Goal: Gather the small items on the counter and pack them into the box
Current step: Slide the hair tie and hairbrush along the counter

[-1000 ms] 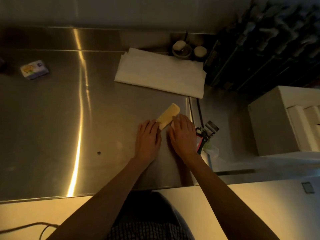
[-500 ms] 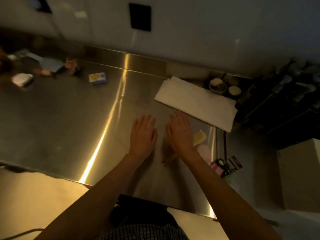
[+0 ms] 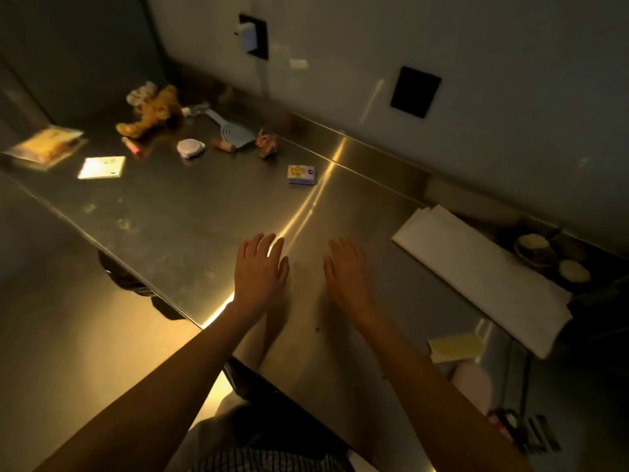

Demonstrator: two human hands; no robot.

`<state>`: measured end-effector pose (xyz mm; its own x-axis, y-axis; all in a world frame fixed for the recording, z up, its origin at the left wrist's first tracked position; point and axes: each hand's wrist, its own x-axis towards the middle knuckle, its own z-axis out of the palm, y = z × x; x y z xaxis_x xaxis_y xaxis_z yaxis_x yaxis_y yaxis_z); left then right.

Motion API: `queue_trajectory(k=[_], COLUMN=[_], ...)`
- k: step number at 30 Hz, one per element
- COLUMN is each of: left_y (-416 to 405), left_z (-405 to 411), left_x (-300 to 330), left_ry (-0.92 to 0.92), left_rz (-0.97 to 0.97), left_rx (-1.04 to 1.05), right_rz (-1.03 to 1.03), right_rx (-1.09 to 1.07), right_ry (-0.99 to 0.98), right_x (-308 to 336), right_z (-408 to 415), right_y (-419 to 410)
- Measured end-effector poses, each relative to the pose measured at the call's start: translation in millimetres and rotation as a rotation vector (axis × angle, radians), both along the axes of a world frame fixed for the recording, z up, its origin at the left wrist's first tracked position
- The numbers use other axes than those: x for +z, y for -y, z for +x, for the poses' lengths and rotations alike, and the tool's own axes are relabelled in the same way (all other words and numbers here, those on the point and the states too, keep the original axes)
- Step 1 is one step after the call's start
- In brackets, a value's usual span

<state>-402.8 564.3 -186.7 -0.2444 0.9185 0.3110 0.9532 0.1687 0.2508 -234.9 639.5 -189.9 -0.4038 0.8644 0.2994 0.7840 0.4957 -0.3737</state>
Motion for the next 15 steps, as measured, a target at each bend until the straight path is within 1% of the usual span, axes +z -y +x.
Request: queue_trajectory(k=[4,7,10,15], left_y=[-16.3,-39.7,-70.9,-135.9], left_z=[-28.0,-54.7,-85.1,-139.6], left_x=[-9.9,-12.6,-8.2,0.9], left_ry=[-0.025,-0.008,0.023,0.028], left_rz=[-0.026,-0.049,-0.041,-0.021], left_rx=[0.012,0.001,-0.042,-0.125], right_rz=[0.044,0.019,0.022,0.016], right_rx=[0.023,0.01,-0.01,-0.021], right_ry=[0.064,0.116,0.121,0.203], right_x=[-3.1,-3.1,0.3,11.9], right_z=[-31.7,-59.1,-89.4,-147.4], right_y=[-6.3,-21.9,-47.4,-100.7])
